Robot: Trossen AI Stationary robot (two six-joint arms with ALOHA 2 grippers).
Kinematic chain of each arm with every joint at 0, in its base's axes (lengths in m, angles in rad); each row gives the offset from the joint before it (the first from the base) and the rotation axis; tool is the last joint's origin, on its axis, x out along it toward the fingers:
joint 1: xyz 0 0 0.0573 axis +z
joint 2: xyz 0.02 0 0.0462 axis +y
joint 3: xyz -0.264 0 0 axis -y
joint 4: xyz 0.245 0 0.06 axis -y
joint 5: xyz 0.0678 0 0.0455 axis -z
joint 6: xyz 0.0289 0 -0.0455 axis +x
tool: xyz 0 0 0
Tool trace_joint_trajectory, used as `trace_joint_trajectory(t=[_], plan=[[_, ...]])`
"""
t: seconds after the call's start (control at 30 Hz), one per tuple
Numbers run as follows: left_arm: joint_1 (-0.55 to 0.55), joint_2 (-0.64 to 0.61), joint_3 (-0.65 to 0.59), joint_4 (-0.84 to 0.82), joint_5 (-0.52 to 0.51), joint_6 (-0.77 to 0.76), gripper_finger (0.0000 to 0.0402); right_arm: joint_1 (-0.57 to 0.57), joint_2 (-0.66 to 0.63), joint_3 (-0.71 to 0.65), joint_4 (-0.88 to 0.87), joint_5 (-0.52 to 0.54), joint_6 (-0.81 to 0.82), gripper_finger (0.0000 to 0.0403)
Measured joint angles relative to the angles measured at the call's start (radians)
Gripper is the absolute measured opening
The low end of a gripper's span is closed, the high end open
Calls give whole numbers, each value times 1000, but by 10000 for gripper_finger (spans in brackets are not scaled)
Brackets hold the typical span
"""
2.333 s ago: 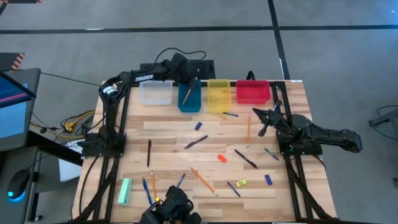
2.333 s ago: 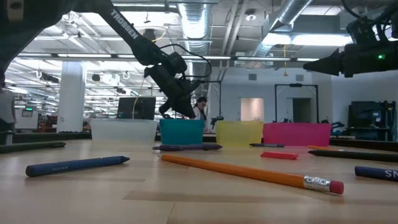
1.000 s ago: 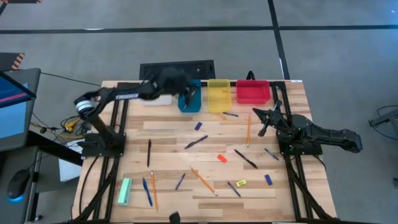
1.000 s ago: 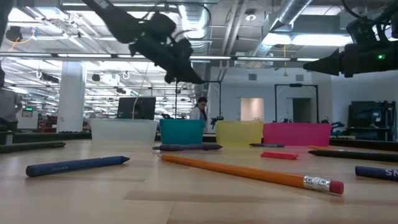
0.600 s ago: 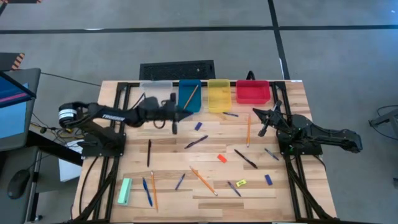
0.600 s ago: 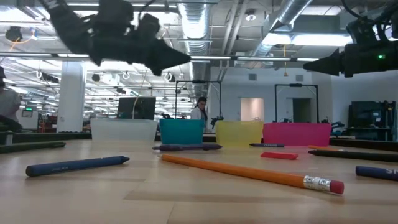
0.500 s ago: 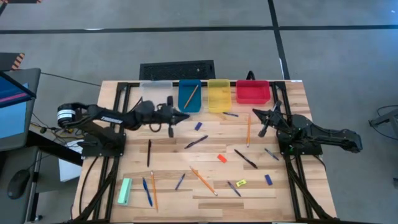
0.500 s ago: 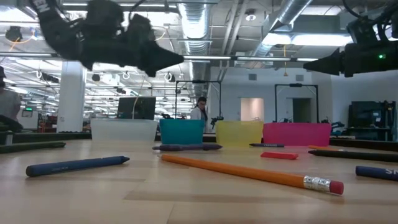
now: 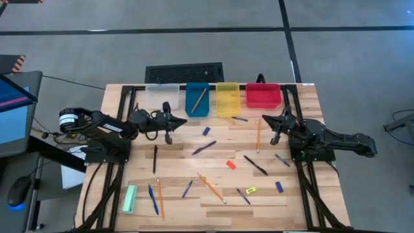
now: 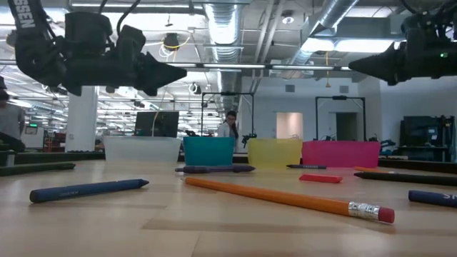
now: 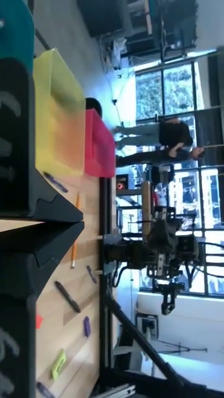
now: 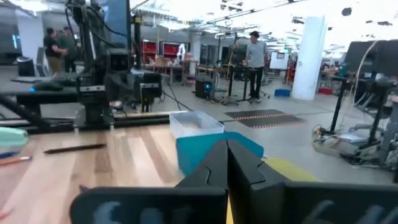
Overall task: Sort crayons/erasers/pens/pencils in bins
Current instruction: Put the black pen into the red bin
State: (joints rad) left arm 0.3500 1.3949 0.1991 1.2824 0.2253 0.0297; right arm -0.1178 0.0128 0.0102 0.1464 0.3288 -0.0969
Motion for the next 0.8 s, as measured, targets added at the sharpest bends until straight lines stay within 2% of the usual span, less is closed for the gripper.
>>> trace_joint_trajectory(t=[0.17,0.3,0.43,0.63,0.8], plan=[[23,0,23,-20,-1,-71,0,21,46,34,-86,-6,45,8],[34,0,34,-63,-1,-52,0,48,160,59,-131,54,97,14],[35,0,34,-44,-6,-31,0,77,310,106,-181,62,215,29],[69,0,34,19,126,-99,0,128,537,198,-222,64,335,52],[95,1,34,22,145,-130,0,166,675,295,-326,64,438,67]])
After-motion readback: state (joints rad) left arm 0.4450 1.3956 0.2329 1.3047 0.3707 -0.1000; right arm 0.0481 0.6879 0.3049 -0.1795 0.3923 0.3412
